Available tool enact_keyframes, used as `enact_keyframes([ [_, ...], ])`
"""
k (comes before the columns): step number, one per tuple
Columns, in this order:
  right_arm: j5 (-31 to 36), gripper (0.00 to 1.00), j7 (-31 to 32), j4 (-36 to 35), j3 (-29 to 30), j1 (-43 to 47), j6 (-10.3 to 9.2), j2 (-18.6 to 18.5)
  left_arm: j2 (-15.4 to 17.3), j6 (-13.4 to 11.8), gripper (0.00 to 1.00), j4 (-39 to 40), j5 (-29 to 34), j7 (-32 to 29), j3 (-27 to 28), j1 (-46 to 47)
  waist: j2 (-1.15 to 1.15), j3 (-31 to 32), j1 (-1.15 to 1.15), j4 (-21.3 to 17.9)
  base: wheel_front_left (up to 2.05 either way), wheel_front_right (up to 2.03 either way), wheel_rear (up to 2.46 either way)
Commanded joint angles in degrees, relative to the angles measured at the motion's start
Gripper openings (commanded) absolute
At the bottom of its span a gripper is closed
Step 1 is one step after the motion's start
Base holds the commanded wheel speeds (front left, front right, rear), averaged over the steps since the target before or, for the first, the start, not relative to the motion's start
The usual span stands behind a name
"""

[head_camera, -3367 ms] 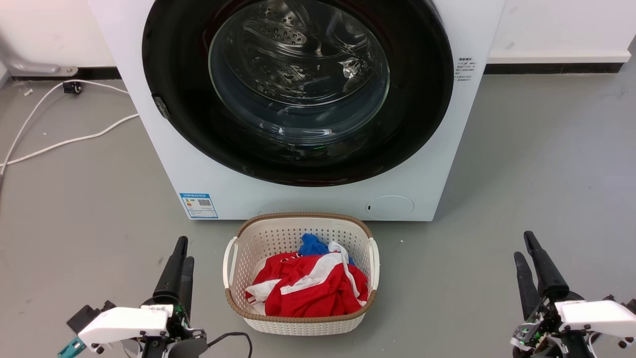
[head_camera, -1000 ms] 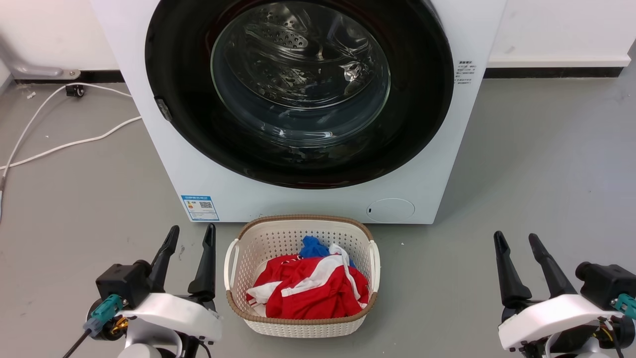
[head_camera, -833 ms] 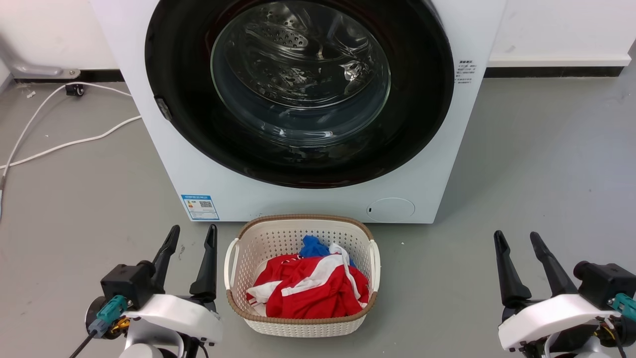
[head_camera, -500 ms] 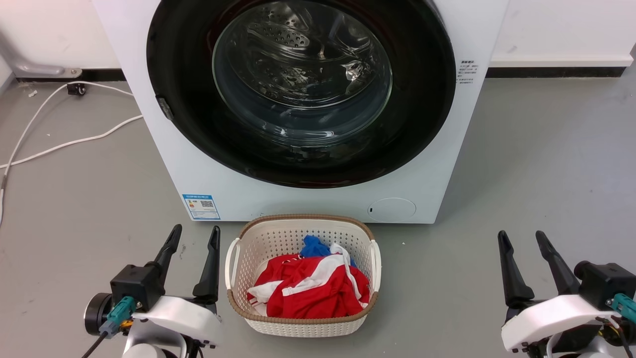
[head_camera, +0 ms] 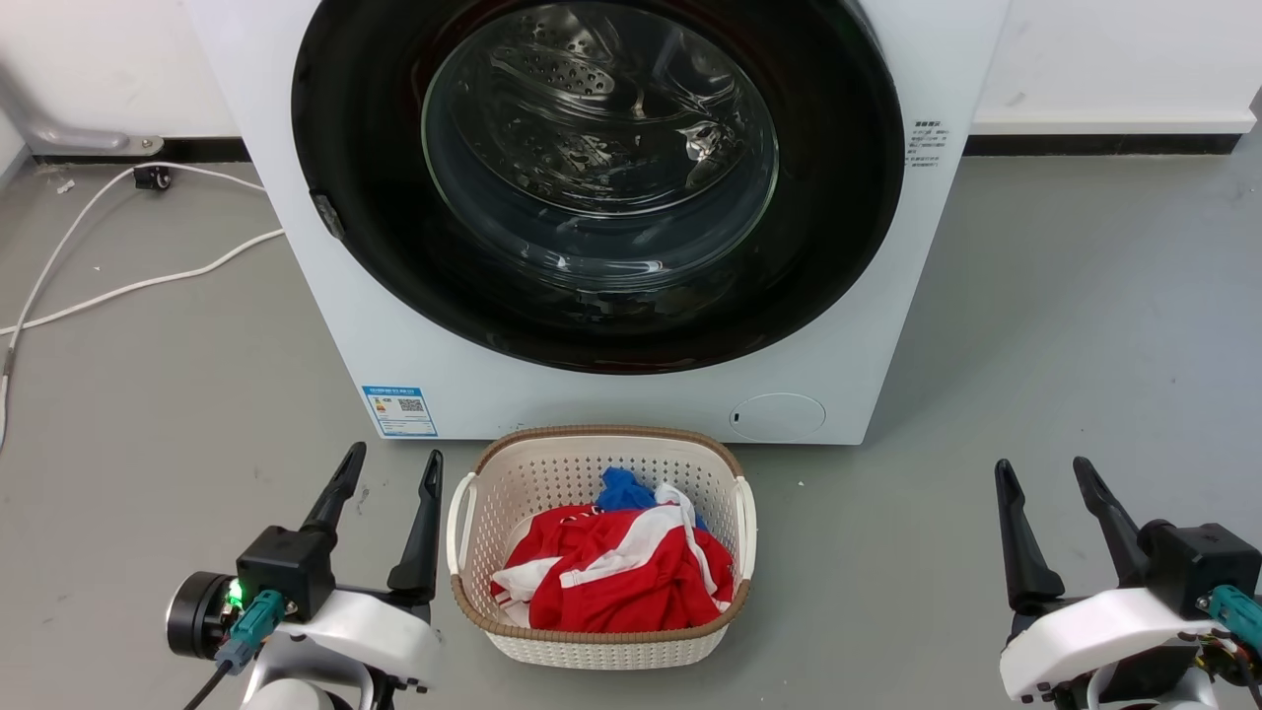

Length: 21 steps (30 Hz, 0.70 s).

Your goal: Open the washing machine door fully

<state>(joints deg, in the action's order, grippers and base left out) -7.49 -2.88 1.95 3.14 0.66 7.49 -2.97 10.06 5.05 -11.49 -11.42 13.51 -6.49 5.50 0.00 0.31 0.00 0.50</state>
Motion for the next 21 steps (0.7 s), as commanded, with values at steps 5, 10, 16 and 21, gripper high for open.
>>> enact_keyframes([
  [5, 2.0, 1.00, -0.6, -0.3, -0.3, 0.4, 0.00, 0.1, -0.4, 0.2, 1.00, -0.4, 1.8, 0.9, 0.5, 0.7, 0.00, 0.0, 0.00, 0.0, 0.00, 0.00, 0.00],
  [10, 2.8, 1.00, -1.1, -0.1, -0.5, 0.4, 0.00, 0.2, -0.5, 0.5, 1.00, -1.1, 2.1, 1.4, 0.6, 0.8, 0.00, 0.0, 0.00, 0.0, 0.00, 0.00, 0.00],
  [16, 2.6, 1.00, -1.3, 0.3, -0.6, 0.5, 0.00, 0.2, -0.8, 0.9, 1.00, -1.9, 0.9, 1.8, 0.8, 0.9, 0.00, 0.0, 0.00, 0.1, 0.00, 0.00, 0.00],
  [21, 1.5, 1.00, -1.4, 0.8, -0.6, 0.2, 0.00, 0.2, -0.8, 1.2, 1.00, -2.3, -0.1, 1.7, 1.3, 1.0, 0.00, 0.1, 0.00, 0.0, 0.00, 0.00, 0.00],
])
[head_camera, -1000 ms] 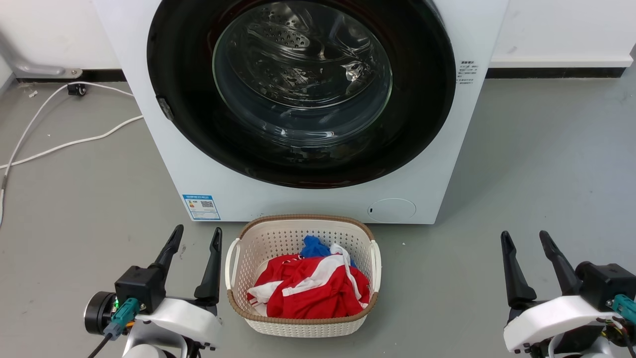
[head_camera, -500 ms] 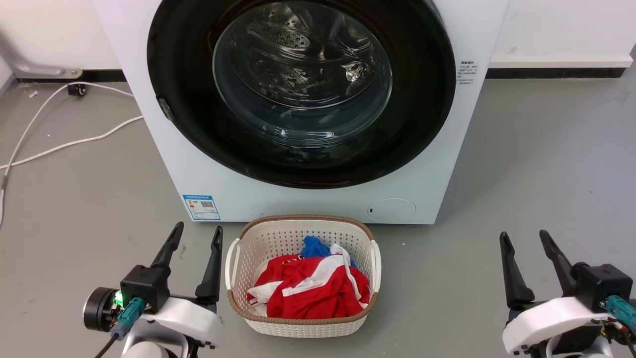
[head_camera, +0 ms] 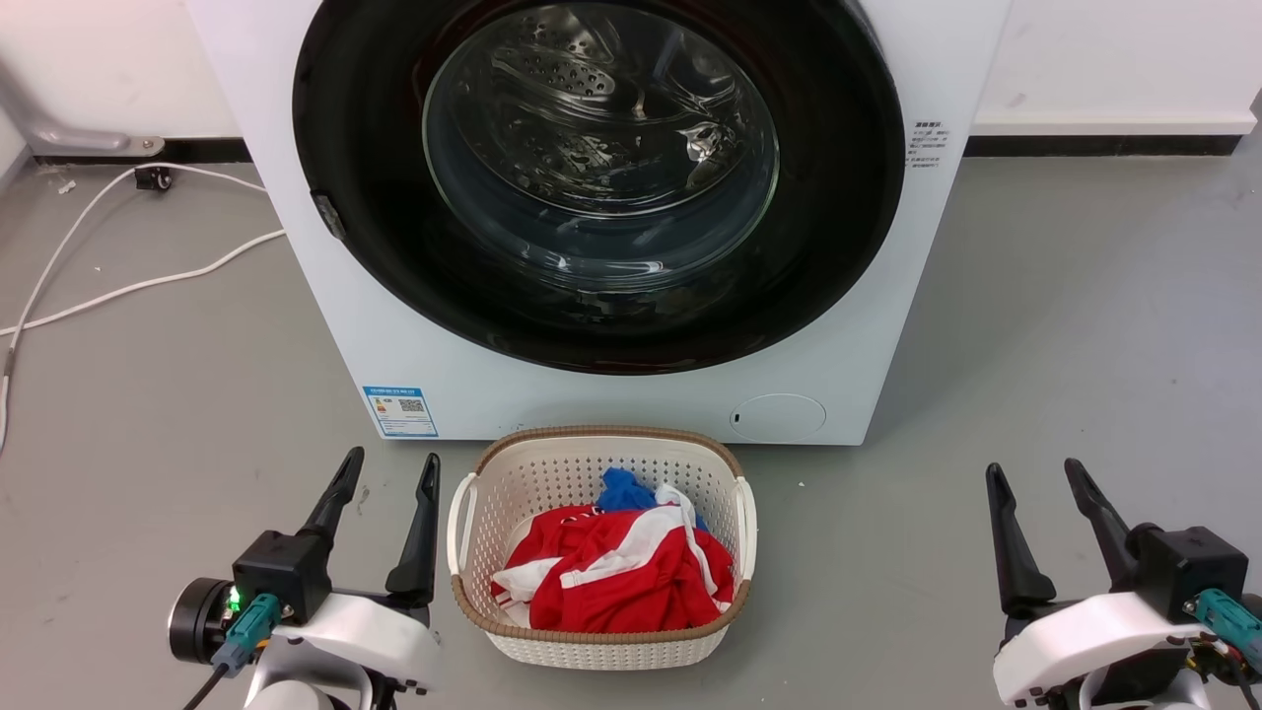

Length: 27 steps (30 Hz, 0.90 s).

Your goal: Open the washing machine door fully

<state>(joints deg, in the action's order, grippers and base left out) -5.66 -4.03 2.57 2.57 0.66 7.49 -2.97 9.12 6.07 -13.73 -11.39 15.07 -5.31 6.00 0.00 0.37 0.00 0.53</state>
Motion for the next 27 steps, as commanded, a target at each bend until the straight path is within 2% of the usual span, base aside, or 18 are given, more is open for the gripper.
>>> enact_keyframes([
  [1, -0.5, 1.00, -0.3, 0.2, -0.1, 0.2, 0.00, 0.2, 0.2, 0.2, 1.00, -0.1, -0.2, 0.2, 0.1, 0.5, 0.00, 0.0, 0.00, 0.0, 0.00, 0.00, 0.00],
  [9, -1.7, 1.00, -0.1, 0.7, 0.1, 0.1, 0.00, 0.2, 0.1, 0.3, 1.00, -0.5, -0.6, 0.2, 0.4, 0.5, 0.00, 0.0, 0.00, -0.1, 0.00, 0.00, 0.00],
  [10, -1.5, 0.55, 0.0, 0.7, 0.1, 0.0, 0.00, 0.2, 0.1, 0.3, 1.00, -0.5, -0.7, 0.2, 0.4, 0.5, 0.00, 0.0, 0.00, -0.1, 0.00, 0.00, 0.00],
  [11, -1.6, 0.24, 0.0, 0.8, 0.1, 0.0, 0.00, 0.2, 0.1, 0.3, 1.00, -0.5, -0.7, 0.2, 0.4, 0.5, 0.00, 0.0, 0.00, -0.1, 0.00, 0.00, 0.00],
  [12, -1.7, 0.00, 0.0, 0.8, 0.1, 0.0, 0.00, 0.2, 0.1, 0.3, 1.00, -0.6, -0.7, 0.2, 0.3, 0.5, 0.00, 0.0, 0.00, -0.1, 0.00, 0.00, 0.00],
  [16, -3.1, 0.00, 0.1, 1.1, 0.3, 0.0, 0.00, 0.1, 0.0, 0.3, 1.00, -0.6, -0.8, 0.2, 0.3, 0.6, 0.00, 0.0, 0.00, -0.1, 0.00, 0.00, 0.00],
  [19, -9.6, 0.00, 0.1, 2.1, 1.0, -0.1, 0.00, 0.1, -0.1, 0.2, 1.00, -0.7, -0.7, 0.2, 0.3, 0.6, 0.00, 0.0, 0.00, -0.1, 0.00, 0.00, 0.00],
  [20, -13.5, 0.00, 0.3, 2.6, 1.1, -0.2, 0.00, 0.2, -0.1, 0.2, 1.00, -0.7, -0.7, 0.2, 0.3, 0.6, 0.00, -0.1, 0.00, -0.1, 0.00, 0.00, 0.00],
  [24, -36.2, 0.00, 0.8, 5.0, 0.9, -1.1, 0.00, 0.1, -0.2, 0.3, 1.00, -0.6, -0.8, 0.2, 0.3, 0.8, 0.00, -0.3, 0.00, -0.1, 0.00, 0.00, 0.00],
  [27, -56.5, 0.00, 0.9, 6.4, 1.6, -2.9, 0.01, 0.1, -0.3, 0.2, 1.00, -0.3, -0.7, 0.2, 0.4, 1.2, 0.00, -0.9, 0.00, -0.1, 0.00, 0.00, 0.00],
])
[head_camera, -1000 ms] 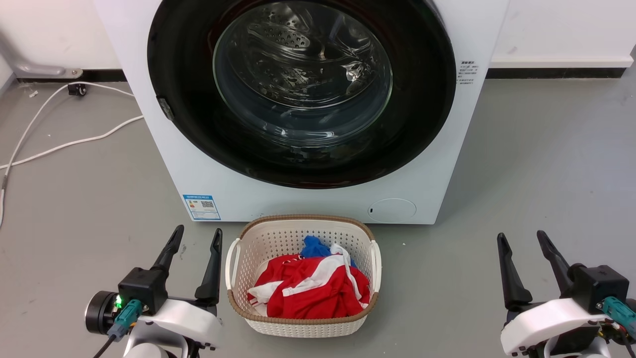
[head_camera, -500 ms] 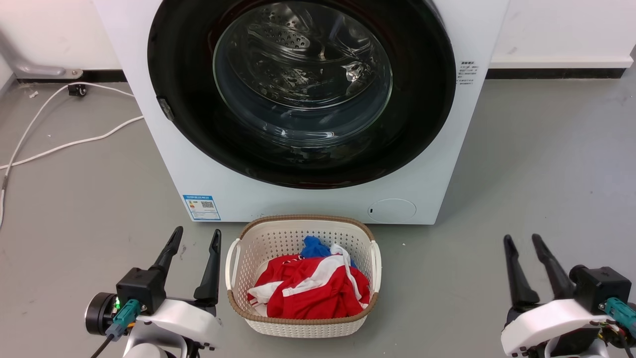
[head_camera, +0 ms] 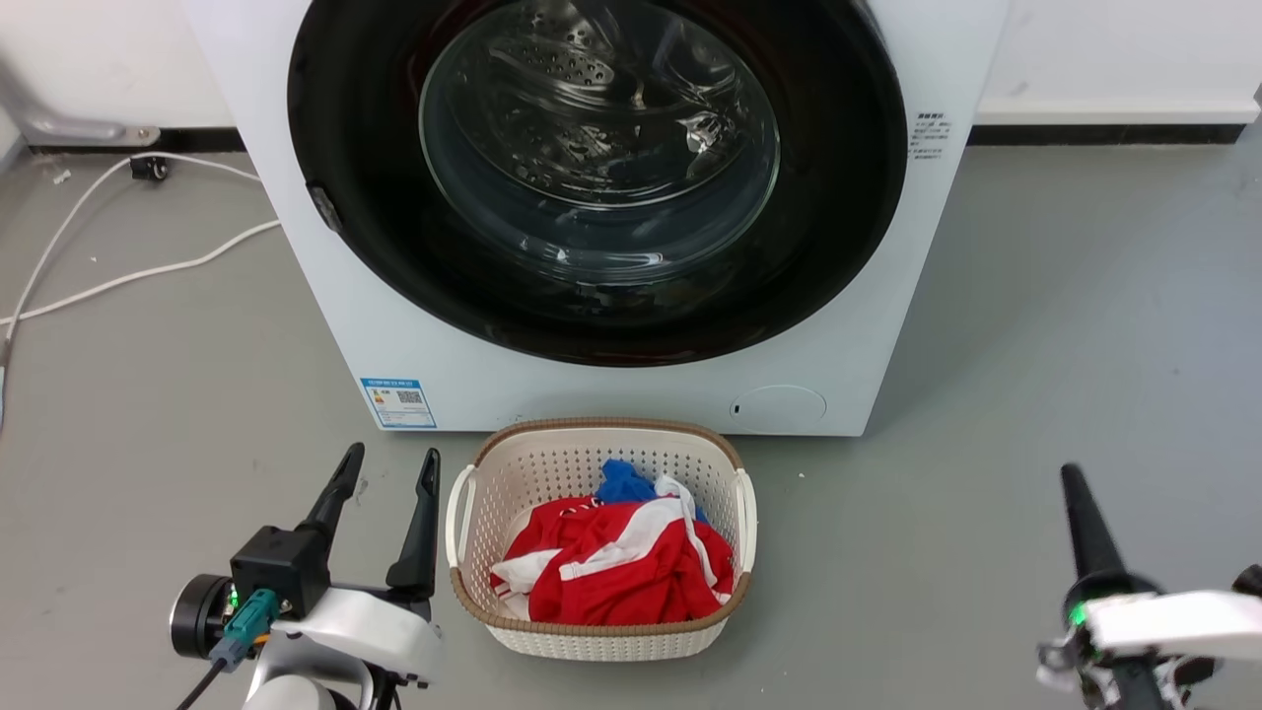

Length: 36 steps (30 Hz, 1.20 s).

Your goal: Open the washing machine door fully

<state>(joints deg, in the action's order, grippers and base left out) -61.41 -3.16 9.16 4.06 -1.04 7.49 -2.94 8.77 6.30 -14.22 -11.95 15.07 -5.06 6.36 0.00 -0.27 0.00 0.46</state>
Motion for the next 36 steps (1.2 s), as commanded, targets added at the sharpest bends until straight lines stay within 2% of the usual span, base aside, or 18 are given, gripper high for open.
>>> enact_keyframes([
  [1, -6.7, 0.00, 0.2, 0.2, 0.4, -1.9, 0.01, 0.1, 0.0, -0.2, 1.00, 0.3, -0.2, 0.2, 0.3, 1.0, 0.00, -0.5, 0.00, 0.0, 0.00, 0.00, 0.00],
  [4, -20.8, 0.00, 1.1, 1.6, 3.2, -4.5, 0.00, 0.1, -0.1, -0.2, 1.00, 1.1, 0.0, 0.2, 0.5, 1.4, 0.00, -2.0, 0.00, 0.0, 0.00, 0.00, 0.00],
  [7, -29.9, 0.00, 3.1, 3.5, 6.7, -8.3, 0.00, 0.1, -0.2, -0.4, 1.00, 2.2, -0.2, 0.2, 1.0, 2.1, 0.00, -3.7, 0.00, -0.2, 0.00, 0.00, 0.00],
  [13, -40.3, 0.00, 7.5, 10.3, 10.7, -18.8, 0.01, -4.8, -0.5, -0.2, 1.00, 5.4, 0.3, 0.2, 1.5, 4.2, 0.00, -9.2, 0.00, 0.0, 0.00, 0.00, 0.00],
  [16, -43.4, 0.00, 10.2, 14.2, 10.3, -25.5, 0.01, -9.2, -0.6, 0.0, 1.00, 7.1, 0.6, 0.2, 1.5, 5.9, 0.00, -12.3, 0.00, 0.5, 0.00, 0.00, 0.00],
  [18, -42.5, 0.00, 11.3, 17.0, 8.9, -29.0, 0.00, -13.3, -0.8, 0.1, 1.00, 8.1, 0.8, 0.1, 1.2, 6.9, 0.00, -14.3, 0.00, 1.1, 0.00, 0.00, 0.00],
  [25, -42.8, 0.00, 17.6, 28.2, 1.3, -44.9, 0.00, -22.8, -1.6, 0.5, 1.00, 11.6, 1.4, 0.2, -0.3, 10.4, 0.00, -21.1, 0.00, 2.8, 0.00, 0.00, 0.00],
  [30, -41.0, 0.00, 23.3, 36.2, -6.8, -57.6, 0.01, -25.4, -2.6, 0.6, 1.00, 13.0, 1.5, 0.2, -1.0, 12.1, 0.00, -24.6, 0.00, 3.7, 0.00, 0.00, 0.00],
  [36, -37.0, 0.00, 27.5, 44.5, -15.0, -71.1, 0.00, -24.9, -2.9, 0.9, 1.00, 13.8, 1.7, 0.2, -1.8, 14.1, 0.00, -27.3, 0.00, 4.6, 0.00, 0.00, 0.00],
])
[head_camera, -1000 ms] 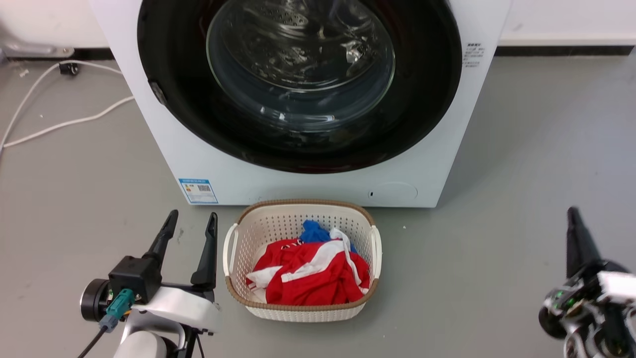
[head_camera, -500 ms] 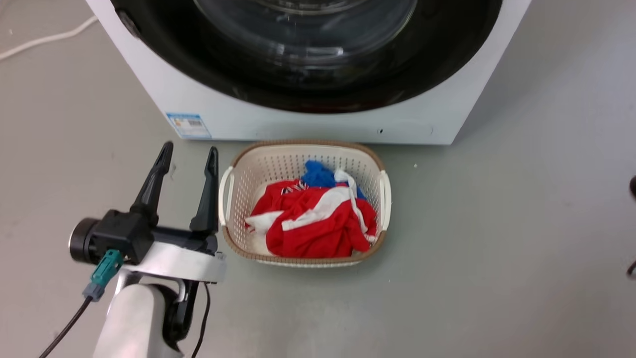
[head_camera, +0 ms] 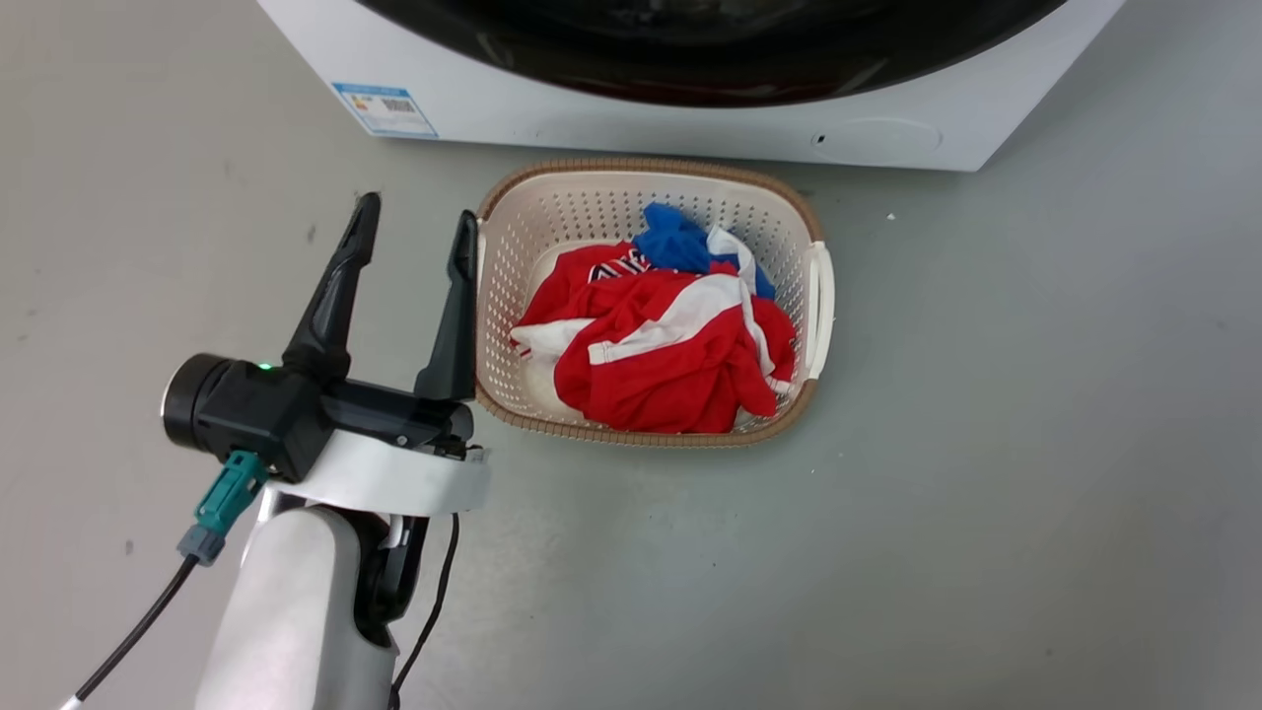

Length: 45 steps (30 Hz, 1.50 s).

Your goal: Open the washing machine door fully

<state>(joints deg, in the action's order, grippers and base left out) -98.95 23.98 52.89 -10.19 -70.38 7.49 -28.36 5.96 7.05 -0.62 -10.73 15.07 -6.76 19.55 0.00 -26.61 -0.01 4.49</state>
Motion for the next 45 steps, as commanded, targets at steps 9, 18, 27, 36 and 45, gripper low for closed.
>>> enact_keyframes([
  [9, 6.2, 0.00, 3.3, 9.4, -7.9, -14.6, 0.01, 3.6, -0.2, 0.3, 1.00, 0.7, 0.5, 0.1, -1.4, 3.7, 0.00, -3.9, 0.01, 1.7, 0.00, 0.00, 0.00],
  [18, 7.9, 0.00, 7.1, 11.5, -10.6, -17.2, 0.02, 6.2, -0.4, 0.4, 1.00, 0.3, 0.3, 0.1, -1.4, 4.3, 0.00, -4.2, 0.01, 2.5, 0.00, 0.00, 0.00],
  [27, 6.5, 0.00, 14.1, 9.2, -11.2, -10.4, 0.08, 5.5, -0.5, 0.5, 1.00, -0.9, 0.2, 0.1, -0.5, 1.9, 0.00, 0.8, 0.01, 2.6, 0.00, 0.00, 0.00],
  [36, 3.7, 0.00, 18.1, 2.0, -10.8, 2.4, 0.06, 6.1, -0.2, 0.4, 1.00, -3.2, 0.0, 0.1, 0.2, -2.6, 0.00, 8.7, 0.01, 1.2, 0.00, 0.00, 0.00],
  [45, 1.9, 0.00, 20.6, -6.8, -12.9, 16.4, 0.07, 9.3, -0.1, 0.4, 1.00, -5.3, -0.5, 0.1, 0.0, -7.5, 0.00, 15.5, 0.01, 0.2, 0.00, 0.00, 0.00],
])
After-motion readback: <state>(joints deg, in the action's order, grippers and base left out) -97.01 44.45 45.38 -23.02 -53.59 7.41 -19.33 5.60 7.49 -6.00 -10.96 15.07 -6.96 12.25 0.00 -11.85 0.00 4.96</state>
